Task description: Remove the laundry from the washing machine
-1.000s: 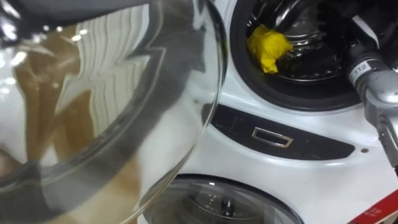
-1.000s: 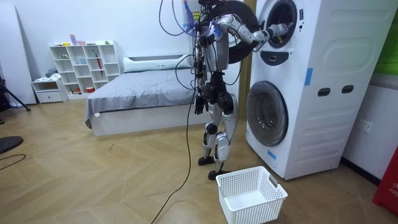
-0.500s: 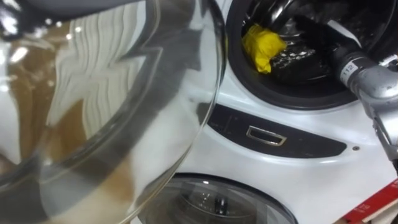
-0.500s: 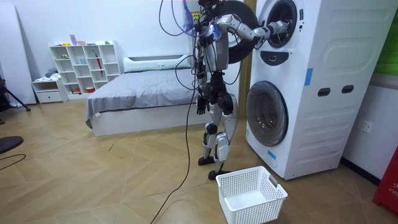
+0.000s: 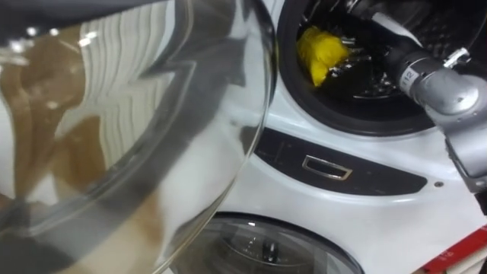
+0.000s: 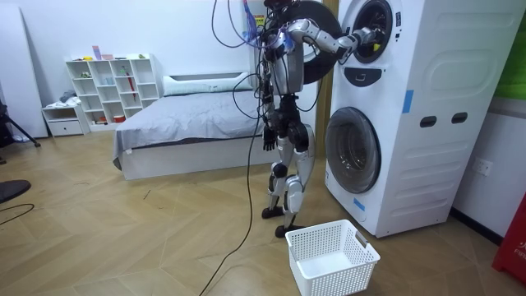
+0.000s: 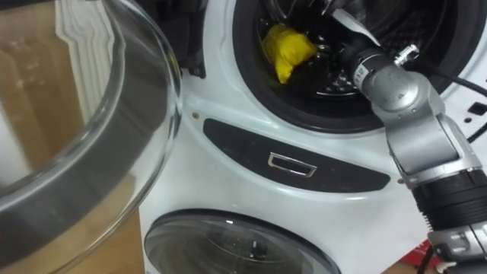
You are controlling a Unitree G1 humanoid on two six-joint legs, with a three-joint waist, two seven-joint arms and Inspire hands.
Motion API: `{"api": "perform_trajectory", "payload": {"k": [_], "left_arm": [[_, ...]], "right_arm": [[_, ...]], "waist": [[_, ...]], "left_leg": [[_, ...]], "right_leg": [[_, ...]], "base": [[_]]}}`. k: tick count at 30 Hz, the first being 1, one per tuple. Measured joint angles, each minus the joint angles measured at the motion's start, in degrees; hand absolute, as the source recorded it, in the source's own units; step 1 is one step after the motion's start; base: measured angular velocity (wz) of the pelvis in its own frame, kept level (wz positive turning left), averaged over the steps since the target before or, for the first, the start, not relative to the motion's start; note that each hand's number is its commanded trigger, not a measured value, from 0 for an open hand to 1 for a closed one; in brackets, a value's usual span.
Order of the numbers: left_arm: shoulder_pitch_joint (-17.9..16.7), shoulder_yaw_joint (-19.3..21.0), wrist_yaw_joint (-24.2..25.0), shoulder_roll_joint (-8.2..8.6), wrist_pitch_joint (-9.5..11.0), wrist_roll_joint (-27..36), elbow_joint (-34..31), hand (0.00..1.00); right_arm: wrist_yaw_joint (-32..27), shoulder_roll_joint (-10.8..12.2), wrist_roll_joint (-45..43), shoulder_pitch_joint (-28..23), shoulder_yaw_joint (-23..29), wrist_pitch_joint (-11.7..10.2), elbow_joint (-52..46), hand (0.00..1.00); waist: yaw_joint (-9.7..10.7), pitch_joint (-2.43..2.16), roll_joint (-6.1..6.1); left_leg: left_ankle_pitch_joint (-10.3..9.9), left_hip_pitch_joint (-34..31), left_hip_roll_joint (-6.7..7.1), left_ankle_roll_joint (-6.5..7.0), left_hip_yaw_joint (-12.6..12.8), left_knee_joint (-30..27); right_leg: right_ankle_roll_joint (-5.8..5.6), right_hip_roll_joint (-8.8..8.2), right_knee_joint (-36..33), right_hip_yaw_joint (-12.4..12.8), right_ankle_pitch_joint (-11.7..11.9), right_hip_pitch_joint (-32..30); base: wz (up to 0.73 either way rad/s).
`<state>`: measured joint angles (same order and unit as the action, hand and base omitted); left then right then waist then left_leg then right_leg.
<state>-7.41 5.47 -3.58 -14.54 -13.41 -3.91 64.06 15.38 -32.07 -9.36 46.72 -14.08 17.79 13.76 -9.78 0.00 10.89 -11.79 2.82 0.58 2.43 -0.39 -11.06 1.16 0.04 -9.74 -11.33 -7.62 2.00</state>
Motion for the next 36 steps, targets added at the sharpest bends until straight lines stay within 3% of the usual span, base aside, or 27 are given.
{"api": "perform_trajectory", "payload": {"k": [7, 8, 9, 10, 15, 22, 36], "left_arm": [[0.16, -0.11, -0.33, -0.03, 0.88, -0.11, 0.35, 0.0], [0.08, -0.1, -0.32, -0.05, 1.18, -0.11, 0.35, 0.0], [0.07, -0.1, -0.29, -0.06, 1.38, -0.11, 0.35, 0.0], [0.08, -0.1, -0.28, -0.06, 1.46, -0.11, 0.35, 0.0], [0.11, -0.14, -0.33, -0.06, 2.56, -0.08, 0.35, 0.0], [0.1, -1.4, -0.39, -0.46, 2.58, -0.06, 0.35, 0.0], [0.11, -1.4, -0.39, -0.51, 2.59, -0.08, 0.35, 0.0]], "right_arm": [[1.55, -0.41, 0.07, 0.0, -0.35, -0.02, -1.71, 0.0], [2.23, -0.41, 0.08, 0.0, -0.35, -0.04, -1.74, 0.45], [2.81, -0.42, 0.06, 0.0, -0.34, -0.06, -1.79, 0.69], [3.08, -0.45, 0.06, 0.0, -0.33, -0.06, -1.87, 1.0], [3.56, -1.54, 0.06, 0.03, -0.23, -0.4, -3.33, 1.0], [-0.26, -1.69, 0.07, 0.52, 0.32, -0.72, -3.26, 1.0], [-0.68, -1.71, 0.28, 0.52, 0.31, -0.76, -3.2, 1.0]], "waist": [[0.07, 0.26, -0.36], [0.07, 0.27, -0.38], [0.08, 0.27, -0.39], [0.09, 0.27, -0.4], [0.0, 0.23, -0.7], [-0.08, 0.14, -0.66], [-0.1, 0.18, -0.62]], "left_leg": [[-0.02, 0.0, -0.37, -0.03, 0.13, 0.26], [-0.03, -0.09, -0.39, -0.04, 0.18, 0.32], [-0.05, -0.1, -0.4, -0.07, 0.19, 0.34], [-0.06, -0.1, -0.39, -0.09, 0.19, 0.35], [-0.11, 0.0, -0.39, -0.19, 0.18, 0.39], [-0.11, 0.54, -0.44, -0.19, 0.13, 0.39], [-0.12, 0.74, -0.73, -0.21, 0.17, 1.13]], "right_leg": [[0.0, 0.04, 0.05, 0.17, 0.0, 0.0], [0.0, 0.07, 0.04, 0.18, 0.0, 0.01], [0.0, 0.1, 0.04, 0.18, 0.0, 0.01], [0.0, 0.12, 0.04, 0.18, 0.0, 0.0], [0.0, 0.33, 0.05, 0.17, 0.0, 0.01], [0.0, 0.31, 0.1, 0.16, 0.0, 0.33], [0.0, 0.41, 0.07, 0.15, 0.0, 0.34]], "base": [[0.0], [0.0], [0.0], [0.0], [0.0], [0.0], [0.0]]}}
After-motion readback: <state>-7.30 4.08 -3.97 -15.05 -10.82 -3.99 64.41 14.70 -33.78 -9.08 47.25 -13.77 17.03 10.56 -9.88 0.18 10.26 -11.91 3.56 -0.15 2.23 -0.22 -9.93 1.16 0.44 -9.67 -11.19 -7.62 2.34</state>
